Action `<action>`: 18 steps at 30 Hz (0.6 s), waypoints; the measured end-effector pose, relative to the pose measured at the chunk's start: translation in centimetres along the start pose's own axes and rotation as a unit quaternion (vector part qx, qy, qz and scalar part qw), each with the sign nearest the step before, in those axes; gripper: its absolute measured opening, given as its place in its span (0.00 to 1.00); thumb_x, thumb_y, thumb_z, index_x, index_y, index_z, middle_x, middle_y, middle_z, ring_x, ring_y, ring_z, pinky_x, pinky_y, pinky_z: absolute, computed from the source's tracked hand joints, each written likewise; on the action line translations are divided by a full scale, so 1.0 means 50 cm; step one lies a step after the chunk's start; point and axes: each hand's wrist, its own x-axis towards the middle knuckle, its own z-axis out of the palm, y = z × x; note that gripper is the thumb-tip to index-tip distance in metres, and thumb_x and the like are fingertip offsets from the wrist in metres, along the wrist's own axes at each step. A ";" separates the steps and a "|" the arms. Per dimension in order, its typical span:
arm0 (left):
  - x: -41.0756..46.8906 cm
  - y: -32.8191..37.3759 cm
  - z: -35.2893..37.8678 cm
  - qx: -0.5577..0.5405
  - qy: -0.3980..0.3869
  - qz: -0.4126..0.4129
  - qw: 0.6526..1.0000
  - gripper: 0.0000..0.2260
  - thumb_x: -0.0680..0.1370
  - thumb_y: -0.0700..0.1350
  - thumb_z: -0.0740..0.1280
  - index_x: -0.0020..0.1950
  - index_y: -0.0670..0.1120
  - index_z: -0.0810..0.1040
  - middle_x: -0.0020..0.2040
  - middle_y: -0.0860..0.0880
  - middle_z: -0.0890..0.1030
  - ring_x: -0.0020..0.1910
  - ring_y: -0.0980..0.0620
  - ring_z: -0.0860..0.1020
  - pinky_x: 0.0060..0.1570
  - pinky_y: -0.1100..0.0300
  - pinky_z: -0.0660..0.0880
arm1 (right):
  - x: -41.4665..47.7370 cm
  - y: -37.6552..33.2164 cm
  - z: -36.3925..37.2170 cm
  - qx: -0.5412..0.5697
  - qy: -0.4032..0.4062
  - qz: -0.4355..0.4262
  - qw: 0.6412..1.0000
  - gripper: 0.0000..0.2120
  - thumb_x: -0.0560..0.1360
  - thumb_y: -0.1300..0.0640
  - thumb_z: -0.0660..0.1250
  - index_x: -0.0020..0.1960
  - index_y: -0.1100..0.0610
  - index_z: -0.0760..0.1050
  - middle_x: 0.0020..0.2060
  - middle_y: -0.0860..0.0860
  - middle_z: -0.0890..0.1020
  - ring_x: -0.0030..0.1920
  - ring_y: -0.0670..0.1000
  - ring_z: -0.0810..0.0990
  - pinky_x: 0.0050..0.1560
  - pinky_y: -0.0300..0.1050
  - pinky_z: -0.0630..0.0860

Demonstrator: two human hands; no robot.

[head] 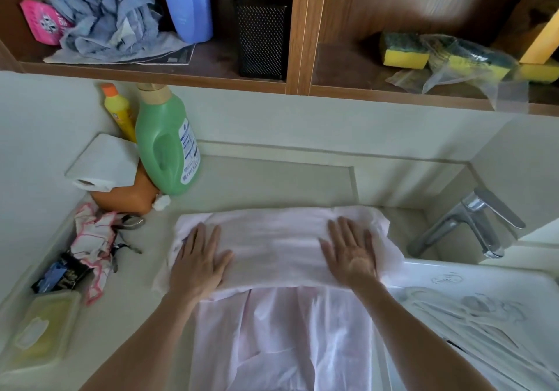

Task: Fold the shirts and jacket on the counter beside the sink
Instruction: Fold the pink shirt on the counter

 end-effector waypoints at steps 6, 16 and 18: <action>0.016 0.005 0.010 0.006 0.042 -0.008 0.999 0.32 0.80 0.65 0.51 0.76 0.47 0.68 0.75 0.35 0.66 0.72 0.33 0.67 0.69 0.38 0.62 | -0.001 0.093 0.006 0.136 -0.071 0.121 0.981 0.32 0.73 0.25 0.40 0.75 0.31 0.43 0.80 0.47 0.50 0.79 0.54 0.56 0.71 0.55 0.66; 0.127 -0.028 -0.016 -0.035 -0.112 -0.038 0.992 0.36 0.74 0.74 0.38 0.80 0.62 0.46 0.82 0.50 0.42 0.81 0.45 0.44 0.77 0.43 0.46 | 0.070 0.098 -0.013 0.104 -0.102 0.124 0.981 0.28 0.76 0.29 0.45 0.74 0.31 0.43 0.80 0.46 0.46 0.74 0.61 0.65 0.67 0.60 0.70; 0.167 -0.051 -0.046 -0.069 -0.146 -0.033 0.986 0.28 0.79 0.70 0.49 0.78 0.65 0.53 0.82 0.55 0.46 0.80 0.45 0.49 0.75 0.43 0.52 | 0.100 0.101 -0.028 0.037 -0.153 0.113 0.981 0.29 0.78 0.33 0.49 0.76 0.34 0.44 0.80 0.46 0.39 0.78 0.61 0.52 0.72 0.64 0.61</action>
